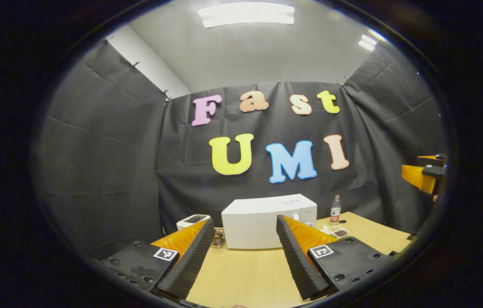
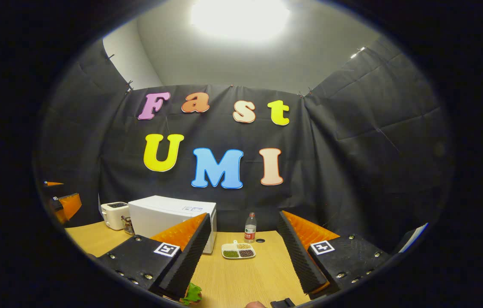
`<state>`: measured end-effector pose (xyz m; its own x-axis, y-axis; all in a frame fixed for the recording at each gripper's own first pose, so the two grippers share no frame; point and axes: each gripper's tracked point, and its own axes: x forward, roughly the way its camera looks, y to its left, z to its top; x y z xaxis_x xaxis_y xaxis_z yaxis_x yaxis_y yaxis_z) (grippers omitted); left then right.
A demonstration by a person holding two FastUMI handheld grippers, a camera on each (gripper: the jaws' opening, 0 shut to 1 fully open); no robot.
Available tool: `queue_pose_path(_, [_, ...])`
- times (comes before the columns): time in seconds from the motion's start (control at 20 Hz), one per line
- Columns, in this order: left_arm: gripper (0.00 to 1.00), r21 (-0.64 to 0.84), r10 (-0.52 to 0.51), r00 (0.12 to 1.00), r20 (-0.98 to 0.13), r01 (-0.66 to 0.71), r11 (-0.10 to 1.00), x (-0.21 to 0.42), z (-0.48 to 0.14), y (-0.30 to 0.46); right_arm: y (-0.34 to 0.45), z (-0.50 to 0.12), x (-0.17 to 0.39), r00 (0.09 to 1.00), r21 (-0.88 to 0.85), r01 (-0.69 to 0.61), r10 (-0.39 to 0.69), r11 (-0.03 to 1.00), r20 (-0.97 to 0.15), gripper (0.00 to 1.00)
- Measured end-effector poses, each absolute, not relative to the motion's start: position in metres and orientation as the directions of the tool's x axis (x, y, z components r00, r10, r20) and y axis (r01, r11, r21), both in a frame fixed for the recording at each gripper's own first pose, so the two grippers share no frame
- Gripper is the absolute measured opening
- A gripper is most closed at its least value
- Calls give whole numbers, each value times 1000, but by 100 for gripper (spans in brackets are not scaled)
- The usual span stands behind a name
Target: Open the microwave oven with the left hand, put the food in, and close the microwave oven.
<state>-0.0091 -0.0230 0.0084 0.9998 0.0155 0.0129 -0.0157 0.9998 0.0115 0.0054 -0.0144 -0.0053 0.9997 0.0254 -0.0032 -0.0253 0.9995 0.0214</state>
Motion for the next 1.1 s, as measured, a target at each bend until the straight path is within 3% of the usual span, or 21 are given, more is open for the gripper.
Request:
queue_pose_path(0.15, [92, 17, 20, 1000, 11, -20, 1000, -9, 8, -30, -21, -8, 8, 1000, 29, -28, 28, 999, -4, 95])
queue_pose_path(0.2, [99, 19, 22, 1000, 12, -23, 1000, -7, 10, -33, -24, -8, 10, 1000, 30, -31, 31, 999, -5, 95])
queue_pose_path(0.25, [92, 20, 27, 1000, 13, -27, 999, -6, 10, -36, -27, -10, 10, 999, 30, -34, 34, 999, -5, 95])
queue_pose_path(0.4, [92, 28, 49, 999, 20, -50, 998, -2, 13, -44, -35, -11, 14, 999, 39, -51, 51, 998, -1, 95])
queue_pose_path(0.55, [99, 49, 71, 996, 50, -73, 996, 6, 22, -52, -44, -13, 16, 998, 41, -69, 68, 997, 12, 95])
queue_pose_path(0.6, [92, 52, 74, 995, 60, -77, 996, 10, 26, -55, -47, -15, 16, 998, 44, -69, 69, 997, 8, 95])
queue_pose_path(0.75, [92, 36, 79, 994, 78, -82, 996, 27, 32, -62, -52, -17, 15, 998, 54, -69, 69, 996, 3, 95])
queue_pose_path(0.8, [99, 28, 77, 994, 79, -80, 996, 34, 33, -64, -54, -16, 16, 998, 49, -65, 65, 997, 3, 95])
queue_pose_path(1.1, [99, 4, 17, 996, 89, -18, 1000, 85, 26, -83, -65, -18, 30, 1000, 40, 11, -11, 999, -3, 95])
